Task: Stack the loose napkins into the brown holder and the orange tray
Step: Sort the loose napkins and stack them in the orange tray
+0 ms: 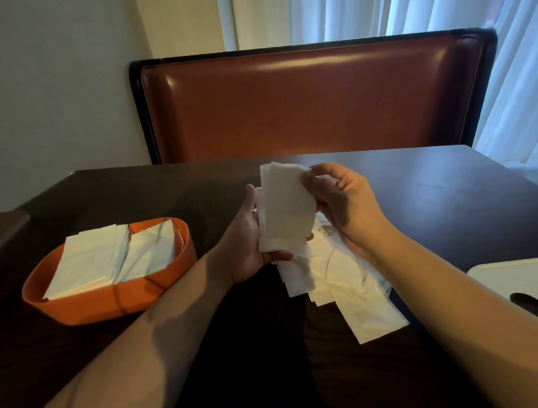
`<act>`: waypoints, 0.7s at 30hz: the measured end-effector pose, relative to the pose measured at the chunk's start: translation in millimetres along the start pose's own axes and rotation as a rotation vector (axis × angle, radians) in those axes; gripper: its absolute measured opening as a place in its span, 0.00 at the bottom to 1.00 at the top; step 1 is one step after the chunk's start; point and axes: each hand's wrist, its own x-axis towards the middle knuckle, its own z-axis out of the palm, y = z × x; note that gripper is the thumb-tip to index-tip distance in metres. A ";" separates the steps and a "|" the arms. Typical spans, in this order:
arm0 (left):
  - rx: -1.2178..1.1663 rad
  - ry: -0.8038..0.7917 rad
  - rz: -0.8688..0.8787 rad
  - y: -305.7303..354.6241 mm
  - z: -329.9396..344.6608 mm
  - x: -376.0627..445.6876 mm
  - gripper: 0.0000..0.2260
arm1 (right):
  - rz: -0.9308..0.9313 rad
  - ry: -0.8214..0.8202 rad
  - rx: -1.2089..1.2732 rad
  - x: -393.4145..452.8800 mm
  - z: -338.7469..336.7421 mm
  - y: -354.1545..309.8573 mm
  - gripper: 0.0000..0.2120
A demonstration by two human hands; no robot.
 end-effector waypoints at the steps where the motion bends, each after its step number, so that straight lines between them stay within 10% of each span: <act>1: -0.021 -0.004 -0.001 -0.2 -1.3 0.4 0.36 | 0.014 -0.014 0.037 -0.1 -0.3 0.8 0.03; 13: 0.090 -0.049 0.043 -1.7 1.1 -0.4 0.23 | 0.075 0.100 -0.163 8.6 3.8 25.3 0.07; 21: 0.107 -0.046 0.046 -3.8 10.2 -5.2 0.15 | 0.123 -0.139 -0.165 -0.4 0.0 13.6 0.13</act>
